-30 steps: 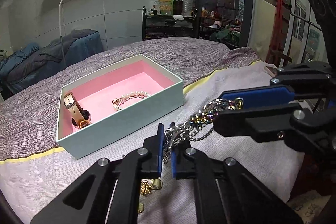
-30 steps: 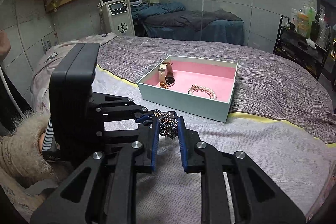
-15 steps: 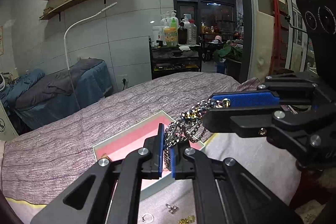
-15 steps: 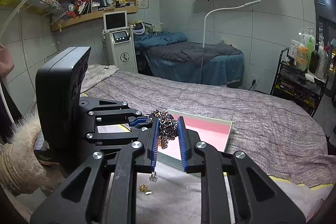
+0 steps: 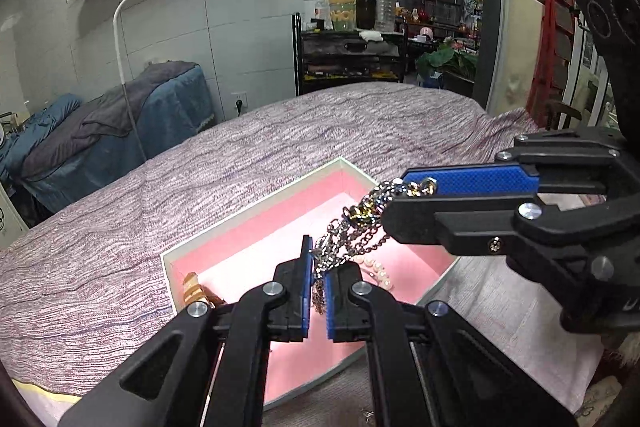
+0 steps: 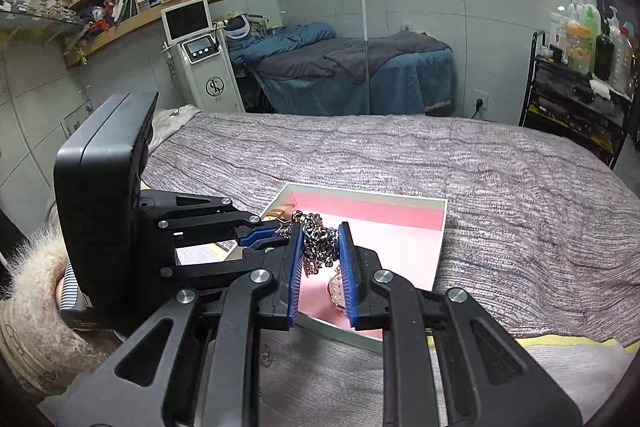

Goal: Organize jewelry
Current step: 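Lower the silver chain into the box and open both grippers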

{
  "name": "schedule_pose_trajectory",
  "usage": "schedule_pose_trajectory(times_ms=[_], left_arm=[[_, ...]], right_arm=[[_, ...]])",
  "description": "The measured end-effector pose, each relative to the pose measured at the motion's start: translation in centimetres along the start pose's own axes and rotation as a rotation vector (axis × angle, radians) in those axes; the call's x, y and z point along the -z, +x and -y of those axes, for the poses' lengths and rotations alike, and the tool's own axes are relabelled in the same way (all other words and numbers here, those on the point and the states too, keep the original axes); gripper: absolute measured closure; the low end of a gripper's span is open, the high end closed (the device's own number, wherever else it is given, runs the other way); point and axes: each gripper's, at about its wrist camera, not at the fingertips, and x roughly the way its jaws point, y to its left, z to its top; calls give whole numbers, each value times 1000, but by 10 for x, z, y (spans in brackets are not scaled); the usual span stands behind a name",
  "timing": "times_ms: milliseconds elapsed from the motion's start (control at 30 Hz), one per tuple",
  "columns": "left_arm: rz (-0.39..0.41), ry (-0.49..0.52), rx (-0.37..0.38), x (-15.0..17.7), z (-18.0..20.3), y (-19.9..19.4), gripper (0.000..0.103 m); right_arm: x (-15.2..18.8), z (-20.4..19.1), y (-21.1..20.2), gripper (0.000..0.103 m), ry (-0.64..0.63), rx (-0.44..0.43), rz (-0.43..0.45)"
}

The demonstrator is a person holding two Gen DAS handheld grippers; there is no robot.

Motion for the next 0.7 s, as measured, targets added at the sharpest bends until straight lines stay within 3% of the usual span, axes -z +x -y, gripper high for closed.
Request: schedule_pose_trajectory(times_ms=[233,300,367,633,667,700], left_arm=[[-60,15,-37,16,-3,20,96],[-56,29,-61,20,-3,19,80],[-32,42,-97,22,-3,15,40],[1,42,-147,31,-6,-5,31],[7,33,-150,32,-7,-9,28],[14,26,-150,34,-8,-13,27]], right_arm=[[13,7,36,85,30,-13,-73],[14,12,45,85,46,-14,-88],[14,16,52,85,57,-15,-100],[16,23,79,84,32,7,-142],[16,23,80,81,26,19,-136],[16,23,80,71,24,31,-130]])
